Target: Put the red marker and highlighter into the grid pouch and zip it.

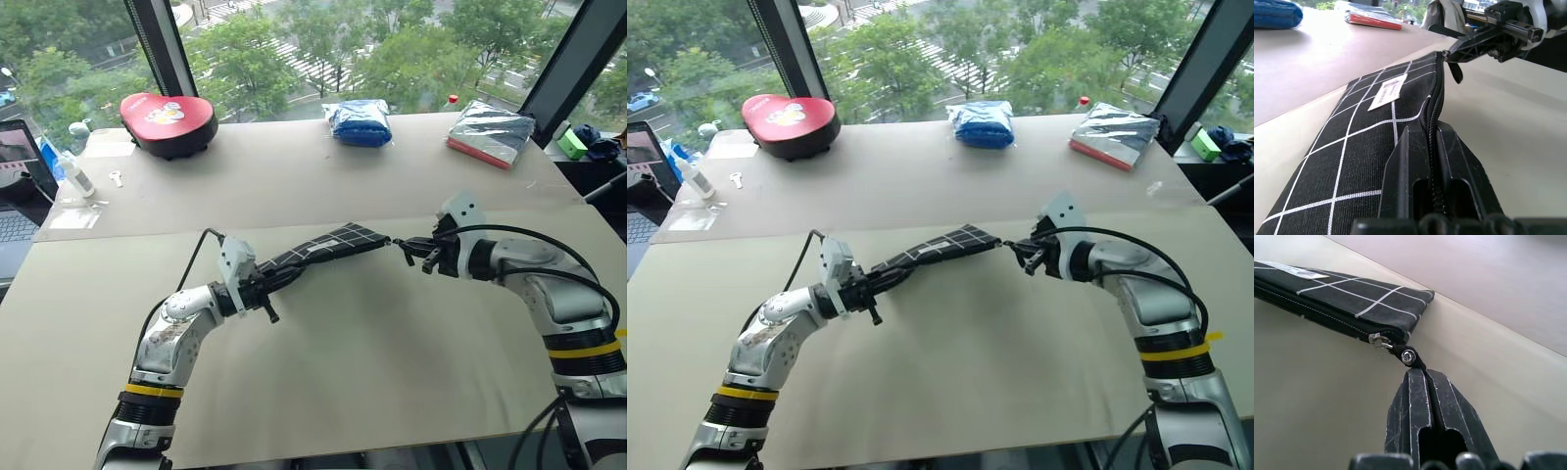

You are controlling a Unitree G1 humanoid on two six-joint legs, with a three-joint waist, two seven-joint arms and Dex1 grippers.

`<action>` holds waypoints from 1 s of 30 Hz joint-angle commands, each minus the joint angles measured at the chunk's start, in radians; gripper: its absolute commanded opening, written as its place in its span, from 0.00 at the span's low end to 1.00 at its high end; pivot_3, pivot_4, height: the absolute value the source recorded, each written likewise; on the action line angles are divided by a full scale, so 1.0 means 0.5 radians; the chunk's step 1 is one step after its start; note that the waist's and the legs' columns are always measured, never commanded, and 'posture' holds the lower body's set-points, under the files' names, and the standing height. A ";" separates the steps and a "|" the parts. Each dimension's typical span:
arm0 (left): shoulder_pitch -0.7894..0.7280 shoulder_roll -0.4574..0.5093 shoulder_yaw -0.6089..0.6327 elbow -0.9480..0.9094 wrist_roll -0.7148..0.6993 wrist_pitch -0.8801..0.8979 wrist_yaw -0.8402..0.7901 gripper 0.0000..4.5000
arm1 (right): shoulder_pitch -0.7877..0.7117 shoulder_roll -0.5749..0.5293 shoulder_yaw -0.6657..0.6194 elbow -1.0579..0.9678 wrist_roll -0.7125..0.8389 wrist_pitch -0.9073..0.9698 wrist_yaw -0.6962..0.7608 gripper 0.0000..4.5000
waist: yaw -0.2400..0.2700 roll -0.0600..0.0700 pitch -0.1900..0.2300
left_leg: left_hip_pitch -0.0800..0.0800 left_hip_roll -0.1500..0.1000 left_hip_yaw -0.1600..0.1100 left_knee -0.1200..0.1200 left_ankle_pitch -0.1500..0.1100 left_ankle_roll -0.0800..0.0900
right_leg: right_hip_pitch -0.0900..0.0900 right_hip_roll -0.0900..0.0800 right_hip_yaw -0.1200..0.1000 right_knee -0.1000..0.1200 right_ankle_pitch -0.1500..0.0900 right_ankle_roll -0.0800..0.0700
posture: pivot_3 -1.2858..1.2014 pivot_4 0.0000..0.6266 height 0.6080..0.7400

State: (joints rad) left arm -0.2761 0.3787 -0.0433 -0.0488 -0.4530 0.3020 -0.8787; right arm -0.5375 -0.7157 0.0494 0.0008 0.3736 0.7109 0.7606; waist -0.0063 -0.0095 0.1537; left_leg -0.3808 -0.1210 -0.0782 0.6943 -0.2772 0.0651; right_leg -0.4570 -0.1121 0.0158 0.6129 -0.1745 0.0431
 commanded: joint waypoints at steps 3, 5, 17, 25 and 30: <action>-0.023 0.028 0.049 -0.016 0.013 -0.087 -0.025 0.00 | 0.023 0.061 -0.165 -0.056 0.112 0.035 0.011 0.16 | 0.001 0.000 0.000 | 0.000 0.001 0.000 0.000 0.000 0.000 | 0.000 0.000 0.000 0.000 0.000 0.000 | 0.52 0.24 1.00; -0.026 0.026 0.044 -0.017 0.014 -0.098 -0.027 0.00 | 0.045 0.093 -0.185 -0.099 0.152 0.057 0.006 0.31 | 0.007 0.000 0.000 | 0.000 0.000 0.000 0.001 -0.001 0.001 | 0.001 0.000 0.000 -0.001 0.000 0.000 | 0.52 0.24 1.00; 0.043 0.118 -0.059 -0.088 0.059 -0.326 -0.323 0.00 | 0.750 -0.397 -0.862 -0.576 0.758 0.255 0.697 0.61 | 0.053 0.000 0.000 | -0.003 -0.001 0.000 0.002 -0.003 0.005 | 0.001 -0.002 -0.001 -0.004 0.001 0.002 | 0.52 0.24 1.00; -0.013 0.157 -0.186 0.141 0.199 -0.649 -0.598 0.00 | 1.070 -0.320 -1.151 -0.827 0.938 0.209 0.640 0.61 | 0.040 0.000 0.000 | 0.007 0.005 0.004 0.002 -0.012 0.020 | 0.010 -0.001 0.000 -0.004 0.002 0.002 | 0.52 0.24 1.00; -0.084 0.174 -0.308 0.370 0.404 -0.891 -0.674 0.22 | 1.041 -0.279 -1.060 -0.804 0.877 0.158 0.517 0.63 | 0.047 0.000 0.001 | 0.025 0.006 0.004 0.002 -0.014 0.023 | 0.032 -0.001 -0.002 -0.007 0.001 0.002 | 0.52 0.24 1.00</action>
State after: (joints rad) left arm -0.3039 0.4547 -0.1862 0.1290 -0.2729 -0.0997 -1.1982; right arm 0.0000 -0.8546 -0.4769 -0.3860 0.8219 0.8242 1.0373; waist 0.0171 -0.0096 0.1539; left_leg -0.3687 -0.1181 -0.0763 0.6951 -0.2841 0.0766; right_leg -0.4412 -0.1125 0.0149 0.6091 -0.1739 0.0442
